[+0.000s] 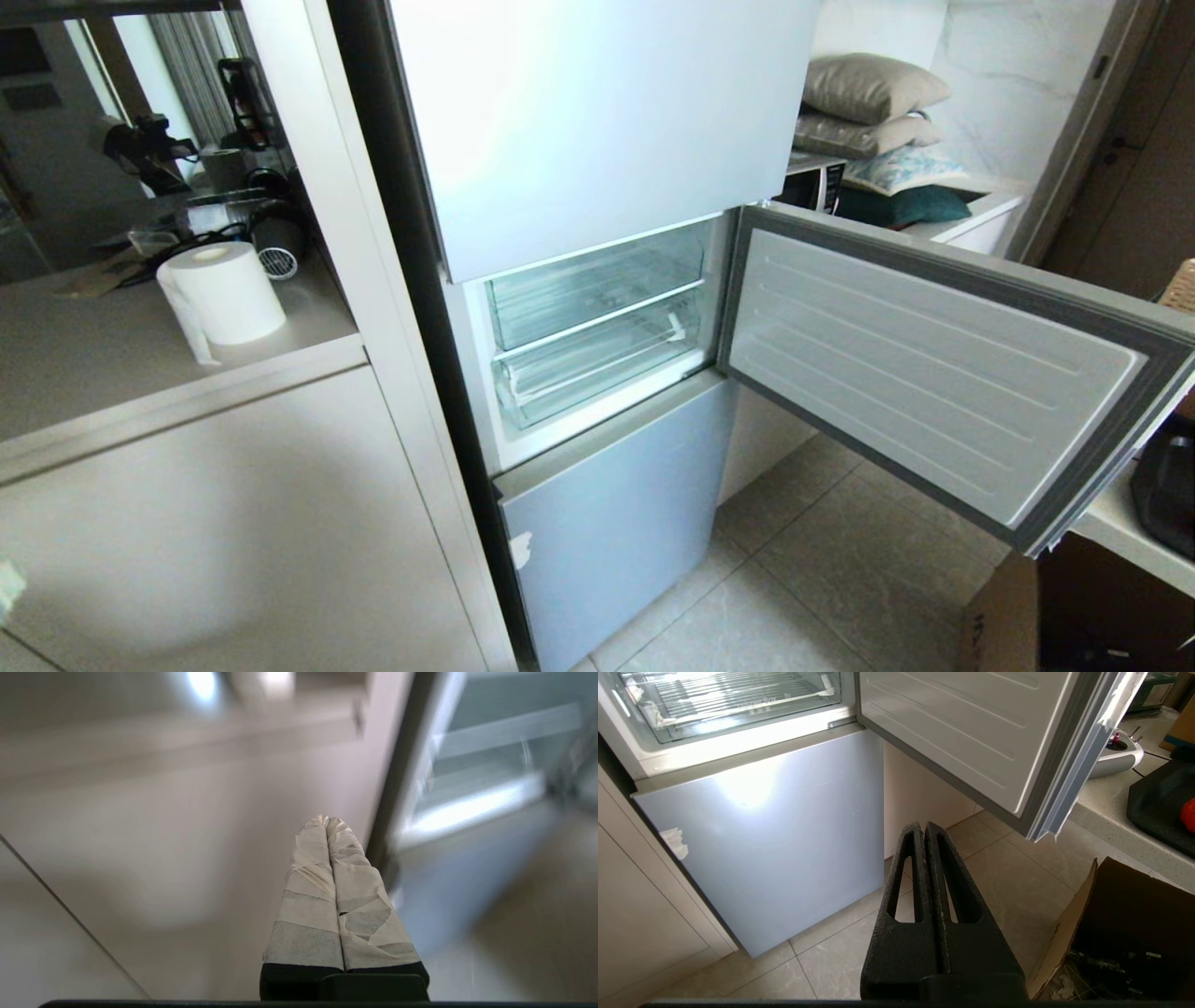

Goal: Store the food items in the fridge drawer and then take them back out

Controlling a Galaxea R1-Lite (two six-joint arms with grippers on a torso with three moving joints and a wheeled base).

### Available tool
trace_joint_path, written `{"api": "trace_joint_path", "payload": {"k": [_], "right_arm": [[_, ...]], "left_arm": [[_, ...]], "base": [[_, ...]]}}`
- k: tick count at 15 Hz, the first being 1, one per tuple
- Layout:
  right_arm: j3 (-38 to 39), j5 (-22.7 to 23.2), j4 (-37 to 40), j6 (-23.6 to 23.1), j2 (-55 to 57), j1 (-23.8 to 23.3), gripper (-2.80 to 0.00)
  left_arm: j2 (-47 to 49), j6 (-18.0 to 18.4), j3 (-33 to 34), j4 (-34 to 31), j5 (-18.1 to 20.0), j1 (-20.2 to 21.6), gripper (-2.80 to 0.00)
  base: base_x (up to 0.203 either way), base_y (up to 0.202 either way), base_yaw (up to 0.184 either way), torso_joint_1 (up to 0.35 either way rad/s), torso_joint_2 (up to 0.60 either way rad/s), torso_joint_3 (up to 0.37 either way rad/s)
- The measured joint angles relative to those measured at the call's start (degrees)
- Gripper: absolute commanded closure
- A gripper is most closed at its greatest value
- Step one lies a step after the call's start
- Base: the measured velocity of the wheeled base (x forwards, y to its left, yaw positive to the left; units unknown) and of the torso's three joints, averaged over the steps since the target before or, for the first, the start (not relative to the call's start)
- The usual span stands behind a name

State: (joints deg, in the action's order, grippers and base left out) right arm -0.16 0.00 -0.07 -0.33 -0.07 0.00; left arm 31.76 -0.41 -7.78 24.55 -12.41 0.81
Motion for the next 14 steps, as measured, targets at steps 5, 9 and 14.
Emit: {"api": "trace_joint_path", "payload": {"k": [5,9,14], "right_arm": [[0.02,-0.03,0.00,-0.14,0.00,0.00,0.00],[0.06,0.00,-0.03,-0.10,0.00,0.00,0.00],[0.06,0.00,-0.04,-0.16,0.00,0.00,0.00]], "left_arm": [[-19.36,3.62,6.63,-14.69,10.27,0.13,0.00],[-29.37,5.15,7.51,-24.69,14.06,-0.55,0.00],[-31.55,3.77,7.71,-24.79,13.14,-0.65,0.00]], "base": [[0.000,0.000,0.000,0.000,0.00,0.000],[0.000,0.000,0.000,0.000,0.00,0.000],[0.000,0.000,0.000,0.000,0.00,0.000]]}}
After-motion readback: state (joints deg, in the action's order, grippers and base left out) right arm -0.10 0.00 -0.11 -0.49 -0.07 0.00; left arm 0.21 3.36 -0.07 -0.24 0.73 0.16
